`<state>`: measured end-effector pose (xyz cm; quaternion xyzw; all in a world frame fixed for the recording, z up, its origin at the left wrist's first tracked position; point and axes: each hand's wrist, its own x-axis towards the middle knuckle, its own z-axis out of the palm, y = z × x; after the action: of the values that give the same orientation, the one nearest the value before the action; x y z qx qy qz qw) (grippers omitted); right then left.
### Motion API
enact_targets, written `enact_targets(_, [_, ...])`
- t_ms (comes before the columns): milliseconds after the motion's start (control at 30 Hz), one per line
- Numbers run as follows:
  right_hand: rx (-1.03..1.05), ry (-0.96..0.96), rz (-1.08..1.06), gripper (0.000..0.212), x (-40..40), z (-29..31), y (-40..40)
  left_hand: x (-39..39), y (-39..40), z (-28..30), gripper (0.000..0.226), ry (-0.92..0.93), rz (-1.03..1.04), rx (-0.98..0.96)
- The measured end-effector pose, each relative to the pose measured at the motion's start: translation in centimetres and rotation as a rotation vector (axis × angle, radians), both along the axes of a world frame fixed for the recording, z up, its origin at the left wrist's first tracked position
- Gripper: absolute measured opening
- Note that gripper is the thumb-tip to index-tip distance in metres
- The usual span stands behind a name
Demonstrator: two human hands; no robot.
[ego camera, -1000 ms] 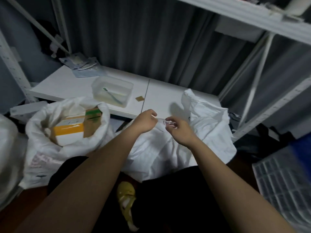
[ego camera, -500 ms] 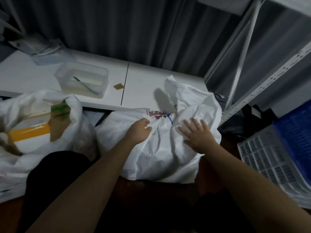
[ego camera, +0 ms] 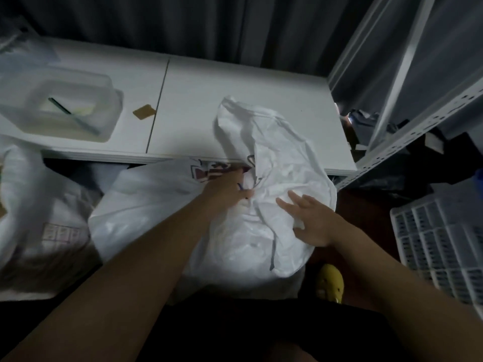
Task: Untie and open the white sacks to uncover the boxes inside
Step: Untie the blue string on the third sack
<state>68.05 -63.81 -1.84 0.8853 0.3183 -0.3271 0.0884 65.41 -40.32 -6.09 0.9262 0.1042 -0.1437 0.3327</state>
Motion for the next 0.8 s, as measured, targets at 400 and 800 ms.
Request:
enact_targets(400, [-0.030, -0.311, 0.446, 0.104, -2.7, 6.9, 9.8, -7.6, -0.9, 3.2, 0.069, -0.106, 0.220, -0.100])
enact_targets(800, [0.034, -0.734, 0.861, 0.069, -5.2, 12.9, 14.4, -16.3, 1.4, 8.5, 0.055, -0.198, 0.373, 0.157])
